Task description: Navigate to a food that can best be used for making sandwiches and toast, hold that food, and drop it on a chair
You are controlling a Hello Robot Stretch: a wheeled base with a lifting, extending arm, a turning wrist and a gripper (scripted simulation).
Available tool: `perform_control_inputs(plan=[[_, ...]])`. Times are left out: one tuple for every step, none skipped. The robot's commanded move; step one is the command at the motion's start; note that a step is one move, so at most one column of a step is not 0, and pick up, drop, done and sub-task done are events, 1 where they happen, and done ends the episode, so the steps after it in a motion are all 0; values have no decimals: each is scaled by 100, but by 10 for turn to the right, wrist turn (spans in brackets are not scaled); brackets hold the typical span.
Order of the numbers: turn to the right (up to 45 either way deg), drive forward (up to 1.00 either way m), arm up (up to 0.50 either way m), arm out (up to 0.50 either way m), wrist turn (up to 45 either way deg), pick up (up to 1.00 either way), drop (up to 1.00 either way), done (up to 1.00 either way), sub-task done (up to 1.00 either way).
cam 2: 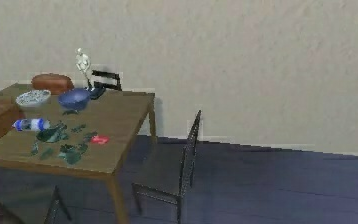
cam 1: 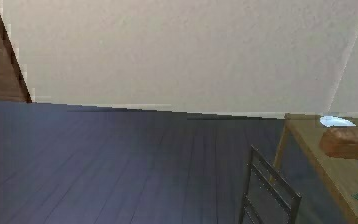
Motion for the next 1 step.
perform_control_inputs(plan=[[90, 0, 0, 0, 0, 0, 0, 0, 0]])
